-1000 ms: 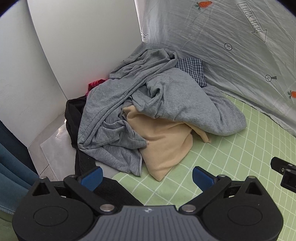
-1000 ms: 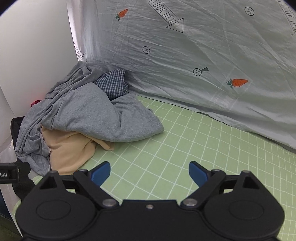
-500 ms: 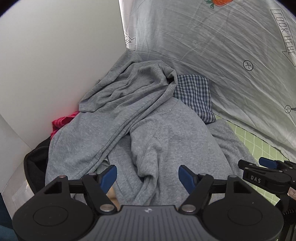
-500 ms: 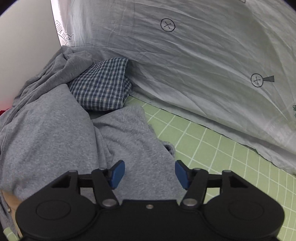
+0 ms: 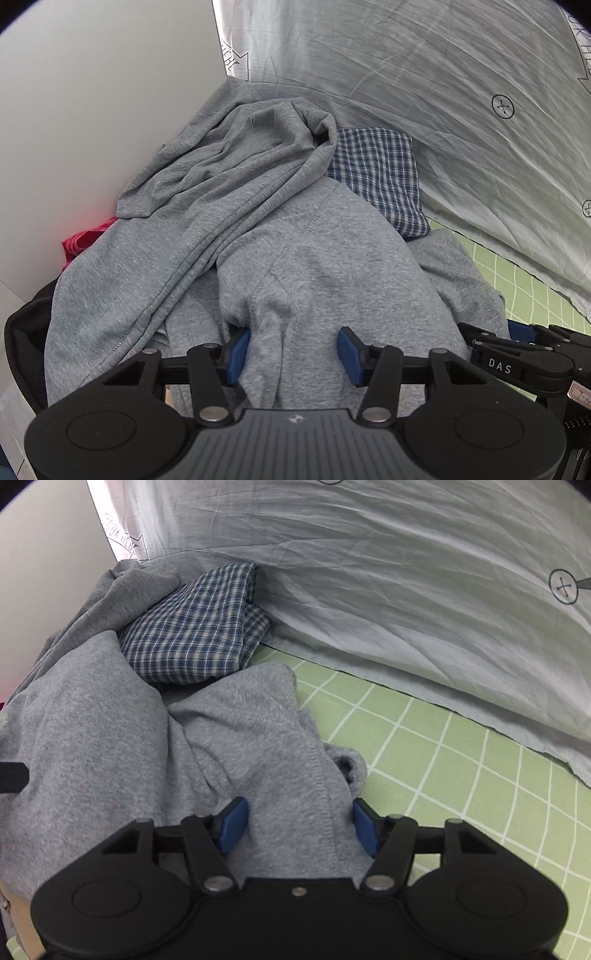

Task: Fold clothes
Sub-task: 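Reach into the pile and grasp the grey hoodie with both grippers, then lift the grey hoodie and lay it flat on the open mat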

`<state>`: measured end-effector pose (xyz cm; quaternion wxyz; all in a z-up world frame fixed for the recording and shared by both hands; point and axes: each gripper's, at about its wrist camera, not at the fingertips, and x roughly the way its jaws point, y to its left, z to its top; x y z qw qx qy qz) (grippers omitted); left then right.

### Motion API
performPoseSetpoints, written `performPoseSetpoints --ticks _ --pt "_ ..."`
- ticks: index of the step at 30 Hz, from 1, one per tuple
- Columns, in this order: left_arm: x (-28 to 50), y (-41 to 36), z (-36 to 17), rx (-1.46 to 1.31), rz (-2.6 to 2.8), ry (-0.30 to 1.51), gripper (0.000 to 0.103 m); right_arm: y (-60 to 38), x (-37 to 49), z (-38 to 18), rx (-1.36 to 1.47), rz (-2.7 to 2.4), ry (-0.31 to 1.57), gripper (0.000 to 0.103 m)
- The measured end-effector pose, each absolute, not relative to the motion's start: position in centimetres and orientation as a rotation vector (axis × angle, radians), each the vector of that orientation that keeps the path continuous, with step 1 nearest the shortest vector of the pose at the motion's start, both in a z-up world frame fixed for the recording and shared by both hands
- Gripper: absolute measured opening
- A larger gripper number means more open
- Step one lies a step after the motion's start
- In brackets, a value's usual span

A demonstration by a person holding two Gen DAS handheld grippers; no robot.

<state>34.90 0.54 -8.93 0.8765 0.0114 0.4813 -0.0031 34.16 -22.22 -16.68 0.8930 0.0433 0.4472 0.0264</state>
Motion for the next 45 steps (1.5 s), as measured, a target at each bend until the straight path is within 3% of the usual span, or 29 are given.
performPoseSetpoints --ticks 1,4,16,23,28,30,32,33,34,39,45 --pt "34.6 0.2 -8.7 0.051 0.003 0.985 0.028 -22.1 33.9 -16.3 0.075 0.053 0.912 0.033" --pt "33.8 0.0 -7.6 0.065 0.000 0.958 0.019 -21.9 32.7 -15.1 0.055 0.048 0.871 0.015" --pt "22.6 -5.8 2.5 0.037 -0.197 0.752 0.015 -23.7 19.5 -5.2 -0.119 -0.140 0.574 0.009" --pt "11.6 -13.3 1.6 0.028 -0.478 0.861 0.017 -33.0 6.3 -2.8 -0.035 -0.419 0.585 0.009" --pt "6.8 -18.3 -5.1 0.019 -0.602 1.210 0.019 -39.6 -3.3 -7.2 0.068 -0.538 0.876 0.012" --pt "5.1 -18.6 -5.9 0.030 -0.586 1.215 0.019 -41.3 -6.7 -8.7 0.120 -0.580 0.936 0.013" --pt "3.7 -18.6 -6.2 0.029 -0.564 1.201 0.020 -42.7 -9.6 -9.6 0.187 -0.597 0.950 0.019" --pt "3.6 -18.5 -6.3 0.018 -0.549 1.192 0.020 -43.3 -10.6 -9.9 0.222 -0.593 0.947 0.031" --pt "3.7 -18.6 -6.6 0.008 -0.526 1.188 0.022 -43.8 -11.1 -9.9 0.249 -0.587 0.934 0.036" --pt "5.9 -19.6 -7.7 -0.015 -0.380 1.189 0.030 -44.9 -9.4 -9.6 0.243 -0.483 0.896 0.037" --pt "10.2 -20.2 -10.0 -0.019 -0.306 1.223 0.051 -46.9 -2.2 -11.0 0.309 -0.369 0.908 0.052"
